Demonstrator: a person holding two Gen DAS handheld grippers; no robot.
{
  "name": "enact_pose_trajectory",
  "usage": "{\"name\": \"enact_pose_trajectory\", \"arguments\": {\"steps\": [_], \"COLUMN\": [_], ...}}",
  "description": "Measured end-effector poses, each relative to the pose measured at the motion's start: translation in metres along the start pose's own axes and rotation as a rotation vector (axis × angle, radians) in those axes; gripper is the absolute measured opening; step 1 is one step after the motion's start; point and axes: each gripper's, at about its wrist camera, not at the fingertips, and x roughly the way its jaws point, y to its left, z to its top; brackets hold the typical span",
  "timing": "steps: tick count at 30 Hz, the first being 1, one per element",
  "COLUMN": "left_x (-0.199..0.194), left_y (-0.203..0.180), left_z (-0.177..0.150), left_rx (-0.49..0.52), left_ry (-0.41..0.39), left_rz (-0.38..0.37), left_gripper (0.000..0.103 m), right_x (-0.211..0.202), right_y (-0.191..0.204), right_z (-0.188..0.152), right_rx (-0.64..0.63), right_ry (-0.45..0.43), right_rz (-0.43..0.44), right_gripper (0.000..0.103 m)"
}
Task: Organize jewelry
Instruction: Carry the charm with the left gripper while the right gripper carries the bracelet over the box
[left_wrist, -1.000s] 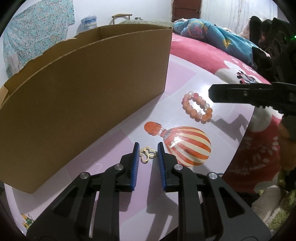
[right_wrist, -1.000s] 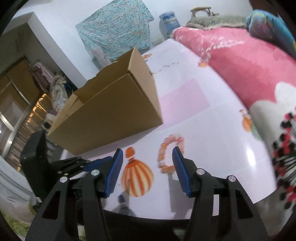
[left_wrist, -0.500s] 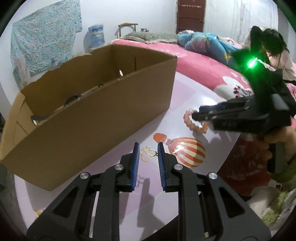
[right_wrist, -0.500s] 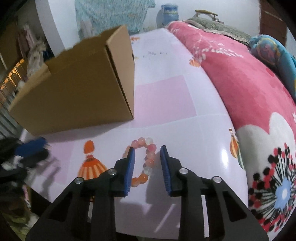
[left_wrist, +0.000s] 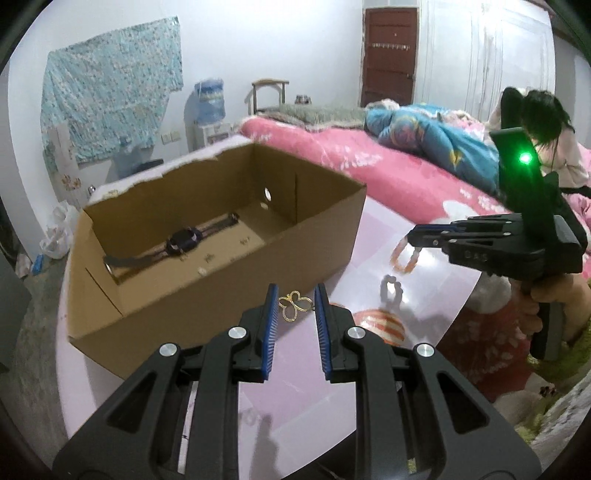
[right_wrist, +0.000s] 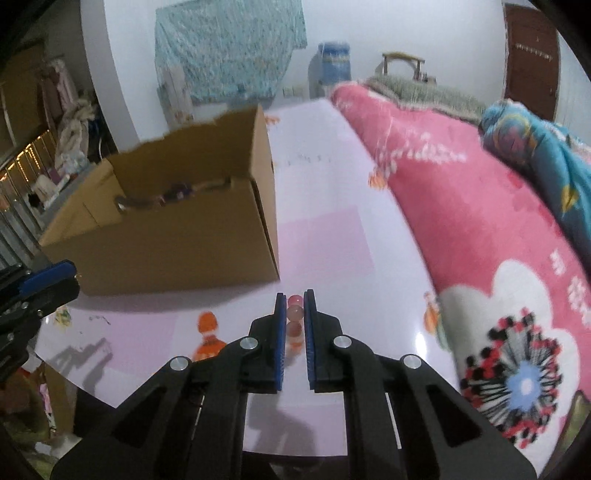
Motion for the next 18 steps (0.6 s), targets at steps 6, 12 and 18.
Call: {"name": "enact_pose_trajectory", "arguments": {"steps": [6,12,18], "left_x": [-0.026,-0.042,-0.042], "left_y": [0.006,0.02,0.036], "left_z": [0.016,0.036,0.053], "left_rx": [0.006,-0.01,-0.052], "left_ry": [-0.073,-0.135,-0.17], "left_rz": [0.012,0.041,0.045], "left_gripper": [0.019,0.019,0.019], "right_x": [-0.04,-0.067,-0.065], "right_y": [0.003,0.015,0.035], "right_z": [0.032,0.076,0.115], "right_rx": [-0.024,-0.091,-0.112], "right_ry": [-0.13,-0.278,-0.331], "right_rz": [-0.01,0.036,0.189], "right_gripper": [0.009,0.009,0.009]}}
